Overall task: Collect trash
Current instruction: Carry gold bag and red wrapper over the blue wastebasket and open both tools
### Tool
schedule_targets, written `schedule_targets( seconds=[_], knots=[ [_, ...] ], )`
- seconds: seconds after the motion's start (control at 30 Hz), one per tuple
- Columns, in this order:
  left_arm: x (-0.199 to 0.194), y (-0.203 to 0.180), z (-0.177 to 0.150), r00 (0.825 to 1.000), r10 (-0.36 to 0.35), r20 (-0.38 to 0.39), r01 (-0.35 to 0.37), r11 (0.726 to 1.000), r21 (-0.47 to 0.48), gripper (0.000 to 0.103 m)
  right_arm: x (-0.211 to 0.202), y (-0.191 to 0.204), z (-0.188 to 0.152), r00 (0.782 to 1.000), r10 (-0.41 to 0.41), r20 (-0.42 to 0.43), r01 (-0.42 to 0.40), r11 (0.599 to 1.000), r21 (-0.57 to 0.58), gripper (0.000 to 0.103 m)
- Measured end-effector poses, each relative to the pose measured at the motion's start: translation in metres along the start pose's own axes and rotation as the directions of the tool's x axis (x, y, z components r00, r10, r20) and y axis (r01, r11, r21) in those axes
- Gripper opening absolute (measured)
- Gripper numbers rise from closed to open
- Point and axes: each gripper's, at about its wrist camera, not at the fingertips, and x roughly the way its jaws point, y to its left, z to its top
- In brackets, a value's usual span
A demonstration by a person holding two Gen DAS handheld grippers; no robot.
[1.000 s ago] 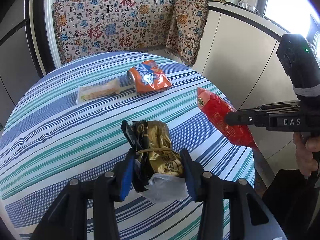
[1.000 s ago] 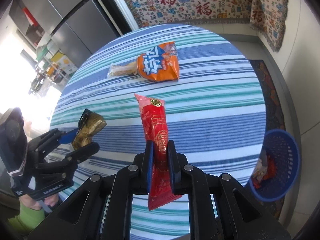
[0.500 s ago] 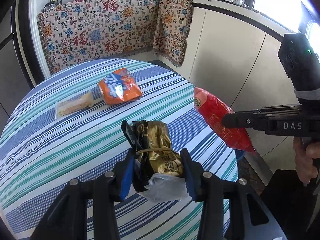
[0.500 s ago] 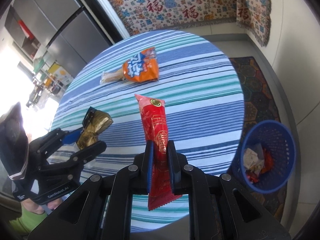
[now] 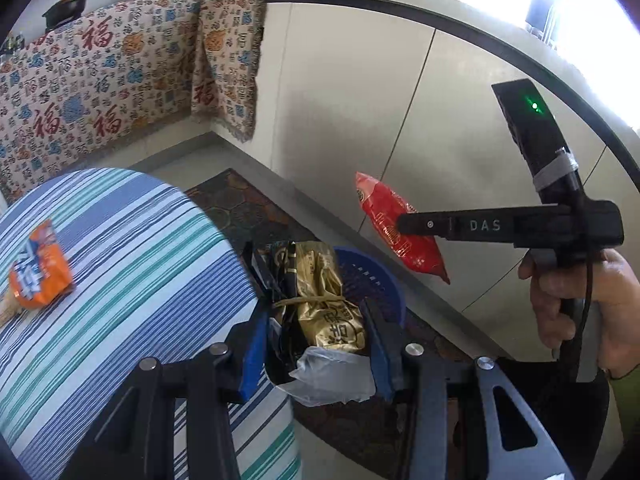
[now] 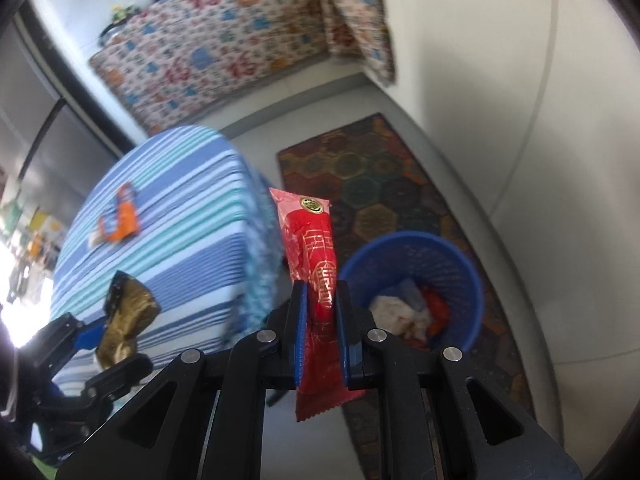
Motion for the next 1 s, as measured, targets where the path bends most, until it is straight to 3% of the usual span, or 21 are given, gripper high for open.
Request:
schedule_targets(
  seconds=[0.17,0.5,0.57,0.6,0.67,0.73,0.83,1.0],
  knots=[
    [0.062,-0.021,0.02,0.999,-0.027,-0.044,0.027,1.0,0.003,0.045,0.019,-0.059,0.005,0.999,-0.041,-0.019,0.043,0.994,0.103,0.013],
    [0.161,-0.039,0.029,0.992,-0.022,-0.125,0.029,0.998,0.048,0.047,0.053,-0.116,-0.001,0.999,-0.019,-0.043,0.028,0.975,0.221,0.013],
    [0.174,-0.044,0.026,0.991,-0.019,-0.132,0.028,0.997,0.065,0.05,0.059,-0.125,-0.001,0.999,0.001,-0.05,0.011,0.97,0.244,0.017],
    [0.183,-0.045,0.026,0.99,-0.01,-0.139,0.02,0.997,0.069,0.057,0.061,-0.127,-0.001,0.999,0.006,-0.047,0.006,0.968,0.249,0.018],
    [0.197,-0.04,0.026,0.986,0.001,-0.164,0.009,0.998,0.06,0.059,0.062,-0.132,0.001,0.999,0.022,-0.039,-0.012,0.967,0.253,0.028],
    [0.203,-0.036,0.027,0.985,0.0,-0.172,0.006,0.999,0.036,0.059,0.058,-0.135,0.002,1.0,0.02,-0.024,-0.013,0.963,0.269,0.034],
    [0.193,-0.031,0.028,0.99,-0.001,-0.141,0.003,1.0,0.011,0.059,0.046,-0.136,0.005,1.0,-0.004,0.012,0.001,0.967,0.254,0.035],
    [0.146,-0.027,0.02,0.997,0.033,-0.075,-0.032,0.999,0.015,0.059,0.028,-0.125,0.007,0.995,-0.058,0.084,0.037,0.973,0.228,0.049]
  ],
)
